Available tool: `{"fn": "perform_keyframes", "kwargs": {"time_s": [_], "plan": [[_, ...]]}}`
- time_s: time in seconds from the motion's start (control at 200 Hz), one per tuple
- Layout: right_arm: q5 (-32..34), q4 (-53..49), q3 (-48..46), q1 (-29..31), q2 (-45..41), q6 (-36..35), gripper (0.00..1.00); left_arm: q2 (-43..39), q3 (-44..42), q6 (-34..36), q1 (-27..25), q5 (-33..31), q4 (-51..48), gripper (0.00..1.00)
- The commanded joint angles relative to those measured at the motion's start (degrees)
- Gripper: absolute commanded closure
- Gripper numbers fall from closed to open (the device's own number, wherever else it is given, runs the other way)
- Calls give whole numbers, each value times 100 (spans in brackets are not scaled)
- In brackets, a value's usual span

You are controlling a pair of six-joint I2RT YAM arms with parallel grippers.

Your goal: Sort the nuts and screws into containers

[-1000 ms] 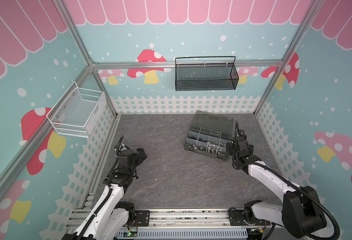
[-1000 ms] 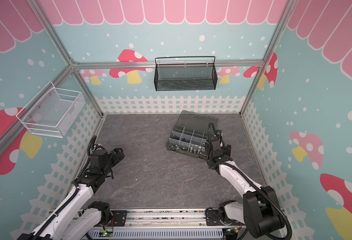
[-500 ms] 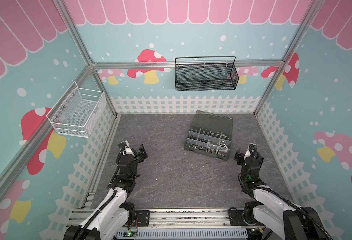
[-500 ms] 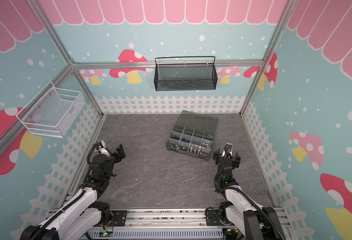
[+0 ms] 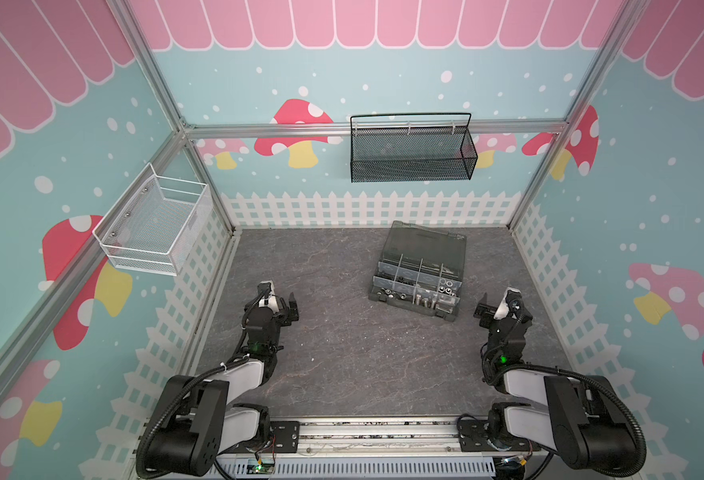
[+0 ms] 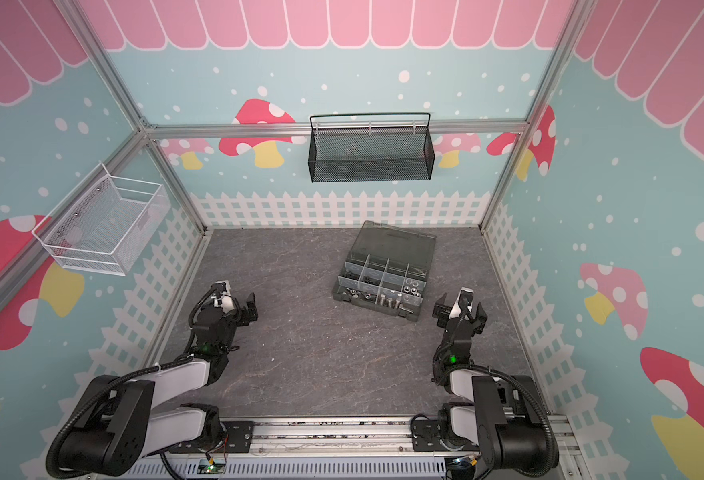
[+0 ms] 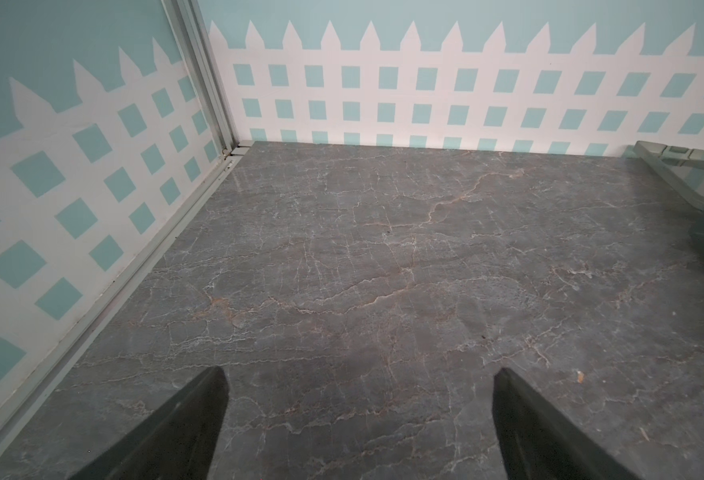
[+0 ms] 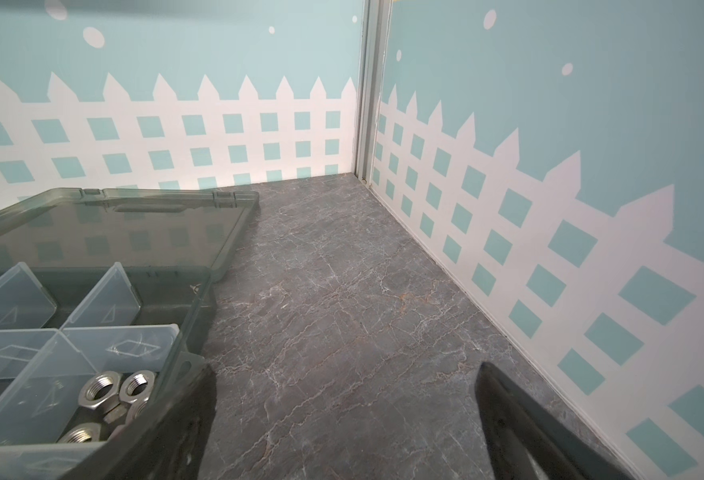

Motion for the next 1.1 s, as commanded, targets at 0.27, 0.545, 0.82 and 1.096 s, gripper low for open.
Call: {"fn": "perform_keyframes", "kwargs": {"time_s": [0.27, 0.545, 0.82, 1.096], "plan": [[-1050, 1973, -116, -39, 1196, -627, 2, 1490, 652, 122, 227, 628, 1190, 0], [-2335, 1078, 476, -39, 1428, -1191, 2, 1413, 965, -123, 504, 927, 445, 0], [-2412, 937, 598, -180, 1461, -999, 2, 1441, 923, -114, 498, 886, 584, 0], [-2405, 918, 595, -176, 1453, -1006, 2, 1444, 933, -93, 469, 865, 564, 0]]}}
